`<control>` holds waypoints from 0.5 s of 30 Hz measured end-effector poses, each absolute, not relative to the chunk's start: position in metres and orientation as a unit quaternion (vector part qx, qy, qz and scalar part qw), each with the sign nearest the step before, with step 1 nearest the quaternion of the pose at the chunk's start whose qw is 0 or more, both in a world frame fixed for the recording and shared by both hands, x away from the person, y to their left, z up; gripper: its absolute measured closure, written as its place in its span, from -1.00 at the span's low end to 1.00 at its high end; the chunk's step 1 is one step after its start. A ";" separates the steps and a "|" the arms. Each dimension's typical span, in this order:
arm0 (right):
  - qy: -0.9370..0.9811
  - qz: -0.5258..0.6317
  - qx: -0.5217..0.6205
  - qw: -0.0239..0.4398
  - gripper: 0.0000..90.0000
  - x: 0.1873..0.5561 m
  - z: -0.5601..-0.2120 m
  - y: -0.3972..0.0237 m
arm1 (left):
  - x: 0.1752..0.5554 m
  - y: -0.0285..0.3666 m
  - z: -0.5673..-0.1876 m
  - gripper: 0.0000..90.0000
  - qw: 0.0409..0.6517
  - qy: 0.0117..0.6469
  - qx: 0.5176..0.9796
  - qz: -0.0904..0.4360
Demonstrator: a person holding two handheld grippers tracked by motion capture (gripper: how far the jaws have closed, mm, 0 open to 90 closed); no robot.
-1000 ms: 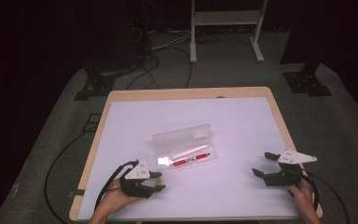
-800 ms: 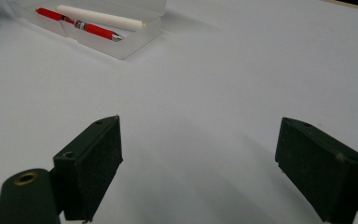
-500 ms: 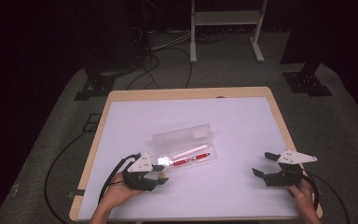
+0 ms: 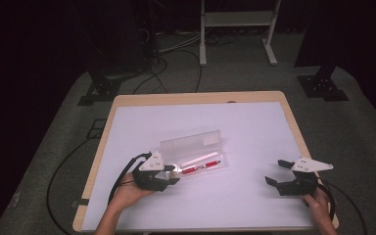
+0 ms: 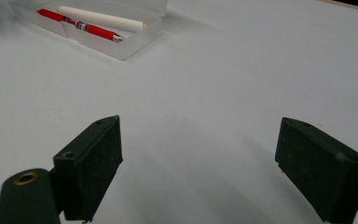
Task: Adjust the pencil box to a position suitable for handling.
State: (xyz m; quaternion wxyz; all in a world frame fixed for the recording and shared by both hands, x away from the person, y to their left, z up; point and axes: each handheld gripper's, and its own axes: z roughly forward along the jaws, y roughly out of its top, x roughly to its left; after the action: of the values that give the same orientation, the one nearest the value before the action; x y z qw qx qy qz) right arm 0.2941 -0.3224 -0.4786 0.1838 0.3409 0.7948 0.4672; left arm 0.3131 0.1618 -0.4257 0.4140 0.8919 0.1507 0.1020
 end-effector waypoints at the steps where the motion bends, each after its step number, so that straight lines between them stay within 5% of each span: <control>1: 0.795 0.468 0.340 0.185 -0.69 0.294 -0.479 -0.322 | 0.315 0.161 -0.425 0.18 0.414 0.151 0.892 0.103; 15: 0.794 0.468 0.341 0.182 -0.69 0.294 -0.478 -0.323 | 0.335 0.158 -0.426 0.18 0.411 0.167 0.890 0.109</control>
State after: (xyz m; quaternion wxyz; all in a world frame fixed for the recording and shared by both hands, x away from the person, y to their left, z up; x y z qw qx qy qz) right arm 0.2941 -0.3229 -0.4784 0.1823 0.3409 0.7944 0.4684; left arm 0.3346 0.1575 -0.4255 0.4109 0.8896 0.1667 0.1092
